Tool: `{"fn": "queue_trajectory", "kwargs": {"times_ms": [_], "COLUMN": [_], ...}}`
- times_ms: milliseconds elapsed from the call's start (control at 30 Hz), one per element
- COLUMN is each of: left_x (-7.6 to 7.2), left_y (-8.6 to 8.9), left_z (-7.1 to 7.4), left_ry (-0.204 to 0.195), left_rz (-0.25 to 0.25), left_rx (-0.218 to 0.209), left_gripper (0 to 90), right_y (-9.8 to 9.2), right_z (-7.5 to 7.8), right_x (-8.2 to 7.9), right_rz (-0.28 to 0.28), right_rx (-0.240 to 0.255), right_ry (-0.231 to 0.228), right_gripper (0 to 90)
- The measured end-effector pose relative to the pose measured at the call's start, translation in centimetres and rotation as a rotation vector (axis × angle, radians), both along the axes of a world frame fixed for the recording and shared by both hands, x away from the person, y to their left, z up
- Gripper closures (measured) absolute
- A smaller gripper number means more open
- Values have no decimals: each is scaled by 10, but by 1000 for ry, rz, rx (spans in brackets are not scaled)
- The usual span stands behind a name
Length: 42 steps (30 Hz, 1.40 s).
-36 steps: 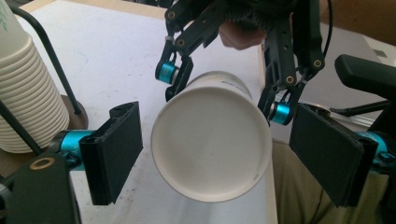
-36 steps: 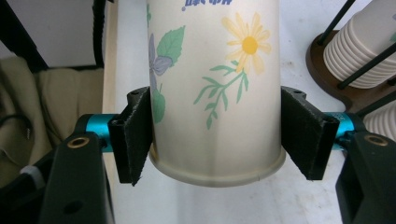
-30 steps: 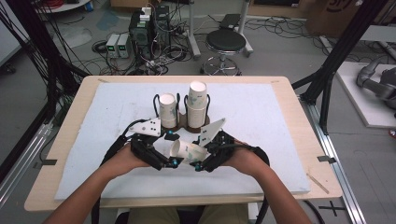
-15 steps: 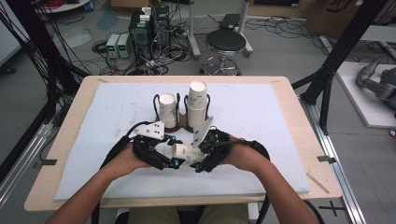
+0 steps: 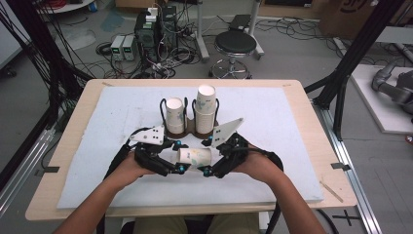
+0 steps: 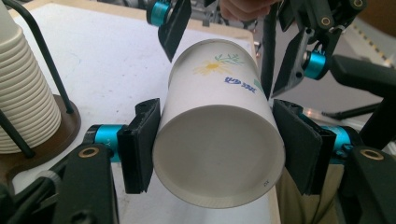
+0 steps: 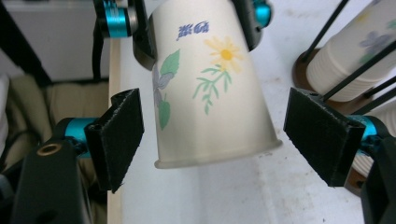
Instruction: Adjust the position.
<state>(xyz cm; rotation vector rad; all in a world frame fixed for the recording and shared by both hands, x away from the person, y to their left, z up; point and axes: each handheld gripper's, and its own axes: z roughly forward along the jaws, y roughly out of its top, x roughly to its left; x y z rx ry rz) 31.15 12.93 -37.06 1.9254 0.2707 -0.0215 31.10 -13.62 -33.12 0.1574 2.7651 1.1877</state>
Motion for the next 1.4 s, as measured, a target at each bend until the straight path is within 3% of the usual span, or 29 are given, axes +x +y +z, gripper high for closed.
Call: {"fn": "queue_trajectory", "kwargs": {"times_ms": [33,100,133,167,267,400,433,533,867,1133,1400], "left_x": [0,0,1,1,1,0,0,0,-2,-3,-5], "left_y": [1,3,4,5,8,9,9,10,8,7,6], "left_z": [-1,-4,-5,-6,-8,-9,-9,-10,-16,-18,-17], "left_ry": [0,8,11,13,9,4,4,-2,-14,-22,-23], "left_rz": [1,7,11,15,23,24,25,26,18,7,-24], "left_rx": [-9,-40,-56,-71,-108,-129,-132,-151,-168,-166,-190], "left_gripper": [350,350,350,350,350,350,350,351,351,353,353], "right_y": [-6,-8,-14,-14,-22,-32,-36,-42,-50,-47,-43], "right_z": [0,0,-1,-1,-4,-11,-16,-26,-51,-55,-56], "right_x": [0,0,0,0,-1,-3,-4,-6,-13,-13,-13], "right_rz": [-22,-34,-61,-61,-89,-115,-123,-139,-151,-128,-112], "right_rx": [50,79,134,134,195,273,315,346,421,413,410], "right_ry": [-3,2,9,9,16,39,53,78,123,140,145], "right_gripper": [207,207,207,207,206,207,207,206,207,207,206]}}
